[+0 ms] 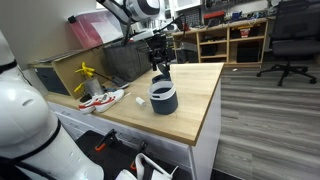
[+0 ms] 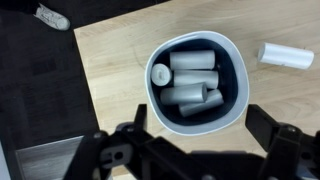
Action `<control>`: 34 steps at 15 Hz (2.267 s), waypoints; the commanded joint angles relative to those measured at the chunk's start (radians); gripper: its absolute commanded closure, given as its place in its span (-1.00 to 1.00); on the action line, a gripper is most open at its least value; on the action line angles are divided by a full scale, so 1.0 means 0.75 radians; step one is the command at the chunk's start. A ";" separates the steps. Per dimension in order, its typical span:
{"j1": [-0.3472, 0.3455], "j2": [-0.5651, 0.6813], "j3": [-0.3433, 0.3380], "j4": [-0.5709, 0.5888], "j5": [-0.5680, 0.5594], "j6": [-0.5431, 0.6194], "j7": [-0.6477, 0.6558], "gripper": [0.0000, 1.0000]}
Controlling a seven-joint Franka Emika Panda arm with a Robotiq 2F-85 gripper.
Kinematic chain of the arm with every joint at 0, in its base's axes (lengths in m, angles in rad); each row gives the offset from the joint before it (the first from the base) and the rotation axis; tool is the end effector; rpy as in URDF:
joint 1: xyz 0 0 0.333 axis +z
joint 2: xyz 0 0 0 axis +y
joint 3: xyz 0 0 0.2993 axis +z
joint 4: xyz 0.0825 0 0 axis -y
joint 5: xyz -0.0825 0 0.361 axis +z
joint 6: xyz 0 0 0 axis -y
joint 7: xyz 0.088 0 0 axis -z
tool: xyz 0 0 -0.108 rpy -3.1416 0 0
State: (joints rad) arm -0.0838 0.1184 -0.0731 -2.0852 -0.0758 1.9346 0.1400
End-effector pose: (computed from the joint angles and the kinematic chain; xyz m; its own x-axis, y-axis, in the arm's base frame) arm 0.5063 -0.0851 0.3464 0.9308 -0.2628 -0.2542 -0.2433 -0.9641 0.1062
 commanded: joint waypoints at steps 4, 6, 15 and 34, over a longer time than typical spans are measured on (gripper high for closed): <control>0.002 -0.012 -0.009 -0.088 0.004 0.087 -0.035 -1.00; 0.004 -0.006 -0.009 -0.123 -0.002 0.139 -0.017 -1.00; 0.008 0.042 -0.016 -0.205 -0.041 0.217 0.025 -1.00; 0.057 0.109 -0.019 -0.279 -0.084 0.443 0.231 -0.40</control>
State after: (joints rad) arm -0.0595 0.2122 -0.0771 -2.2648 -0.1227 2.2317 0.2830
